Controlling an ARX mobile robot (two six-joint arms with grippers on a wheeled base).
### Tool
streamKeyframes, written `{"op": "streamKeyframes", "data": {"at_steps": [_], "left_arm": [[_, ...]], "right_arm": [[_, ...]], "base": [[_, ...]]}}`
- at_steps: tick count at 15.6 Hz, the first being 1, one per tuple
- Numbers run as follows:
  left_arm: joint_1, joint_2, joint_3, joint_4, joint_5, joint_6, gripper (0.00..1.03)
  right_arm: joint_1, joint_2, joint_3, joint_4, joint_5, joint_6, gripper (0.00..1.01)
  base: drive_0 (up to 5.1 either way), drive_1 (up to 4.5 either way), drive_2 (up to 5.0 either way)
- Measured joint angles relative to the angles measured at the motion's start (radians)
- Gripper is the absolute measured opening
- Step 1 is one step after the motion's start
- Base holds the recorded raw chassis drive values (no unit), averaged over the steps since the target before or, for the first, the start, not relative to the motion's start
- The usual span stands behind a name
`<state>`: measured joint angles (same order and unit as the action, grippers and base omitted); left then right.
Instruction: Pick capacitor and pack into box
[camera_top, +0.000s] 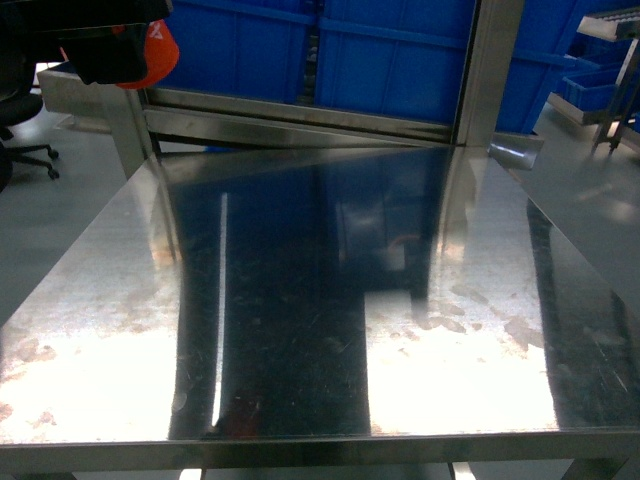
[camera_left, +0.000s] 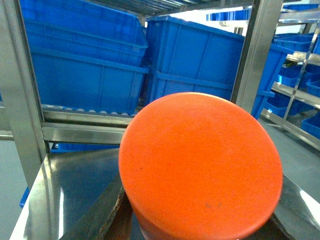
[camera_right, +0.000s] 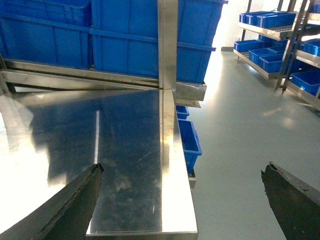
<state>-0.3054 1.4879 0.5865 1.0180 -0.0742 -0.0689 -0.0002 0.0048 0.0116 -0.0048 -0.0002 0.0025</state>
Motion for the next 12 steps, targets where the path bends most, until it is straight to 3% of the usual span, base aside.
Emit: {"op": "streamKeyframes", "data": {"at_steps": [2, 3, 4, 6, 12], "left_arm": [[-0.010, 0.005, 0.001, -0.024, -0.008, 0.006, 0.45], [-0.018, -0.035, -0.006, -0.136, -0.120, 0.029, 0.45], [0.007, -0.092, -0.074, -0.145, -0.184, 0.045, 0.45], [0.074, -0.191, -0.185, -0.126, -0.179, 0.051, 0.45], [0.187, -0.463, -0.422, -0.172, -0.056, 0.051, 0.45]], "right_arm": [[0.000, 0.000, 0.000, 0.000, 0.001, 0.000, 0.98], [0.000, 0.000, 0.000, 0.000, 0.000, 0.000, 0.98], [0.000, 0.000, 0.000, 0.000, 0.001, 0.000, 0.98], [0.000, 0.000, 0.000, 0.000, 0.000, 0.000, 0.98], [0.000, 0.000, 0.000, 0.000, 0.000, 0.000, 0.98]], "base": [[0.0, 0.00, 0.0], [0.0, 0.00, 0.0], [0.0, 0.00, 0.0], [0.0, 0.00, 0.0], [0.0, 0.00, 0.0]]}}
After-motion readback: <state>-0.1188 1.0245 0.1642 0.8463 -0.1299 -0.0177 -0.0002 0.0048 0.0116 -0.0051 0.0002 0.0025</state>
